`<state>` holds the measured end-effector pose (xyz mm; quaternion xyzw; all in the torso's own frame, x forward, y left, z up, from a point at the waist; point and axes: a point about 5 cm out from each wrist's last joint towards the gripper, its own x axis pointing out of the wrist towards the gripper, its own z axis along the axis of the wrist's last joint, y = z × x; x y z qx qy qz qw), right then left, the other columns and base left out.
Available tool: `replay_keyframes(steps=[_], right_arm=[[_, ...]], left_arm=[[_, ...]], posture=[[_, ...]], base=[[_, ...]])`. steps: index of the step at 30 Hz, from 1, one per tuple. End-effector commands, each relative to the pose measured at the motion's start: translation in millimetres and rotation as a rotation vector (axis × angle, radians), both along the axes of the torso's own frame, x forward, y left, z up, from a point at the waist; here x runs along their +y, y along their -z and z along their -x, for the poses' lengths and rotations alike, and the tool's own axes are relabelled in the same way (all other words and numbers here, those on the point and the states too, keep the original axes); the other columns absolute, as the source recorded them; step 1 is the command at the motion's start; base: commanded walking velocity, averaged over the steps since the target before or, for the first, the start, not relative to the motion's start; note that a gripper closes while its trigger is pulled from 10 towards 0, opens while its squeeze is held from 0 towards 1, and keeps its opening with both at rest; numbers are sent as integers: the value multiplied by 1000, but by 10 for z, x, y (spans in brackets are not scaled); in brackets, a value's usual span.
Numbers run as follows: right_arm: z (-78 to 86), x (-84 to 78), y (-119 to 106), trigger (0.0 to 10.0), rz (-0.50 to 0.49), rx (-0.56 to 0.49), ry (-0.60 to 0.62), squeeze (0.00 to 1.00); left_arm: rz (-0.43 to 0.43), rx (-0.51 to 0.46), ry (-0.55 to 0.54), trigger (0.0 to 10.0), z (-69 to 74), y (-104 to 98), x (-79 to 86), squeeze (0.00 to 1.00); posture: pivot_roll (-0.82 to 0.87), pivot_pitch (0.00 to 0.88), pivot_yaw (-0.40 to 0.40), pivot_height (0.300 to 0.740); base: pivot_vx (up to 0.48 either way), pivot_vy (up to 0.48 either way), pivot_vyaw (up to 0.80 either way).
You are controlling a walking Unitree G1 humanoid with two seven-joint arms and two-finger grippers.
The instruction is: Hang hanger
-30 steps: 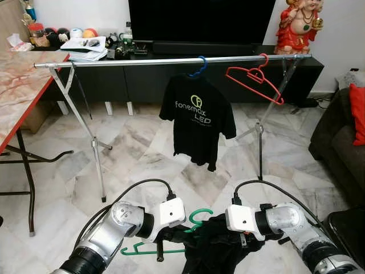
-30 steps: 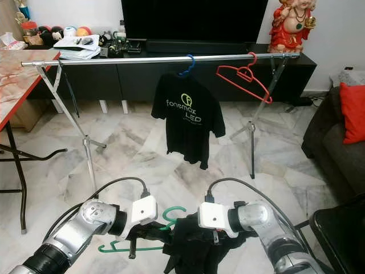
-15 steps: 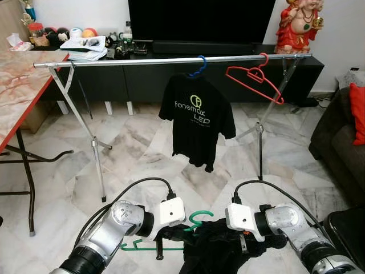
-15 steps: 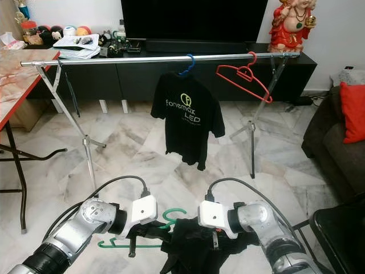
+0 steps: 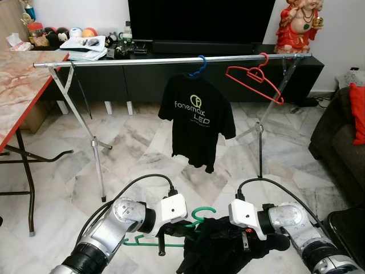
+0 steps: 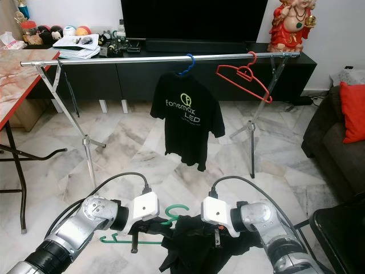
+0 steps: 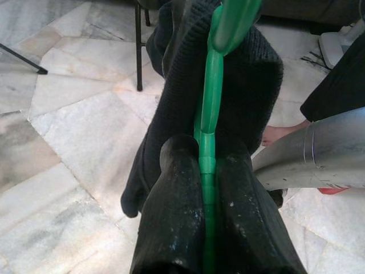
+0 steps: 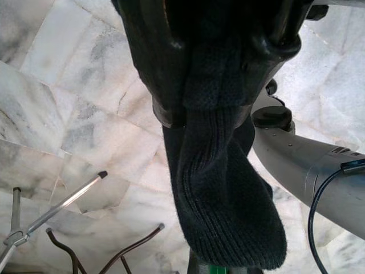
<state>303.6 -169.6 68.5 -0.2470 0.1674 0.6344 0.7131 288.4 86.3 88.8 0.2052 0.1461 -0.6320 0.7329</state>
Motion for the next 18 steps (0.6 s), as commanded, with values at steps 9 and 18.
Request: replay_keyframes(steps=[9,18], right_arm=[[-1,-14,5,0,-9,11,18,0],[-1,-14,5,0,-9,11,18,0]], left_arm=[[57,-36,-7,10000,-70,-146,-11,169],[57,-36,-7,10000,-70,-146,-11,169]], posture=[[6,57,-35,740],[6,57,-35,740]], base=[[0,0,0],[0,0,0]])
